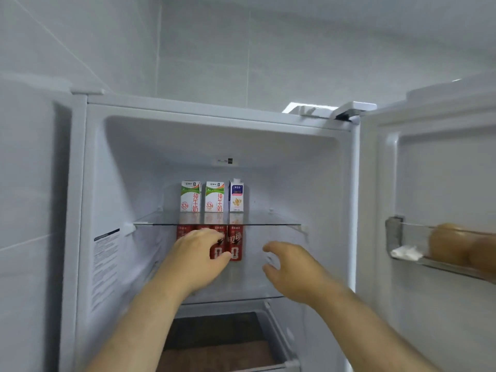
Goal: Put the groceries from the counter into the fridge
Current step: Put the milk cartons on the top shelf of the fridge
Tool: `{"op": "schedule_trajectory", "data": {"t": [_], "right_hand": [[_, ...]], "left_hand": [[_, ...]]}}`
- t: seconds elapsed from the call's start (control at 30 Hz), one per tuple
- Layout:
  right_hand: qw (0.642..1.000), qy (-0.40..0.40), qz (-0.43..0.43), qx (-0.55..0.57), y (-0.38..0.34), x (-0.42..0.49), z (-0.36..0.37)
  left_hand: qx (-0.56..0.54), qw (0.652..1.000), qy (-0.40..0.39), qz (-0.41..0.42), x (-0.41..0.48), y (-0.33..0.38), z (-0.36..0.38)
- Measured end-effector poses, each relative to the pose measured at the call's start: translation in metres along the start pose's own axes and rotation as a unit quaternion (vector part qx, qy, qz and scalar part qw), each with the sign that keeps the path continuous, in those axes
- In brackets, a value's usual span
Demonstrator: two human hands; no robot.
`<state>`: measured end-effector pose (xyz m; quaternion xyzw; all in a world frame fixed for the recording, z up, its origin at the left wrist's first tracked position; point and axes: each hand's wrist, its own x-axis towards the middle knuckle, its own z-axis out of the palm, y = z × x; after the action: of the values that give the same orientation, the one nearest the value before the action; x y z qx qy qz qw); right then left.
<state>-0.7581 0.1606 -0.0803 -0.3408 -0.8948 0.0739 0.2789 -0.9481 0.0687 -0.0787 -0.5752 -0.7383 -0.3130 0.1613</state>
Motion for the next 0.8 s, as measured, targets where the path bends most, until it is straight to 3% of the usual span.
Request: {"op": "schedule_trajectory", "data": {"t": [0.3,0.8], "right_hand": [[0.999,0.006,0.014,0.047,0.02,-0.087,-0.017],[0.997,0.013,0.018,-0.071,0.06,-0.224,-0.068]], "left_hand": [[0.015,0.998,-0.054,-0.039,-0.089,0.056,-0.002],[0.023,0.99,-0.114,0.083,-0.171,0.15,0.006]]}}
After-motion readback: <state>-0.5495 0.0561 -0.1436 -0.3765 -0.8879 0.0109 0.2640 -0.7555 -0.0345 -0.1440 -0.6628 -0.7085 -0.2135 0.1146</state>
